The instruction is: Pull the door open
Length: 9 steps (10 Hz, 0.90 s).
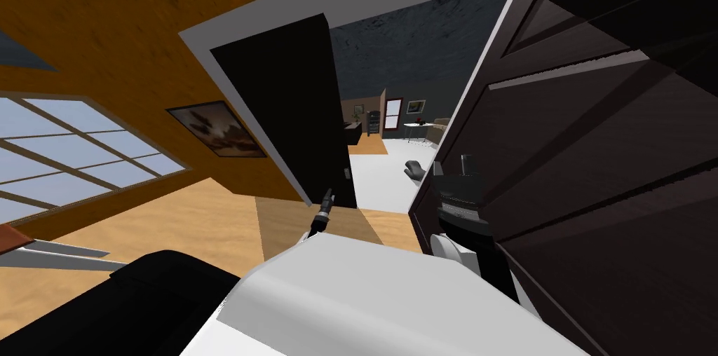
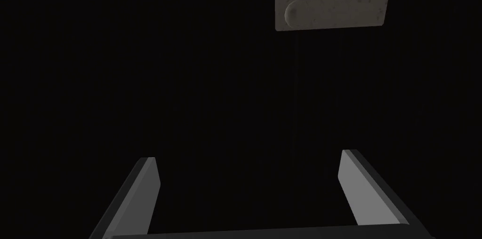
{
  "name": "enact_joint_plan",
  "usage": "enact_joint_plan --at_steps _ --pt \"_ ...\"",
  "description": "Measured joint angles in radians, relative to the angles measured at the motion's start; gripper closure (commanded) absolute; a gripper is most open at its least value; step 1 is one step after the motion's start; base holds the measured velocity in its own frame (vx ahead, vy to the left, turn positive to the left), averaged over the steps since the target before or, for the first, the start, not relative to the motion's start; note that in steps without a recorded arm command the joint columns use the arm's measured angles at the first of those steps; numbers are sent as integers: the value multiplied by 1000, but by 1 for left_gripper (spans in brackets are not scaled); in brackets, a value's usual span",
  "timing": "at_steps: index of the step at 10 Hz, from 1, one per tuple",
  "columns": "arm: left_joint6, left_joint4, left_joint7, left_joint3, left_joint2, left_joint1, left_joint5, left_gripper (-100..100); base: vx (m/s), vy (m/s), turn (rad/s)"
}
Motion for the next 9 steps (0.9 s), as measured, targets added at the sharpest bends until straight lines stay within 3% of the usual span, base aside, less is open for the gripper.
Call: enact_joint_plan --at_steps 9 --pt "-60 196 30 -3 16 -52 19 -100 140 -1 -54"
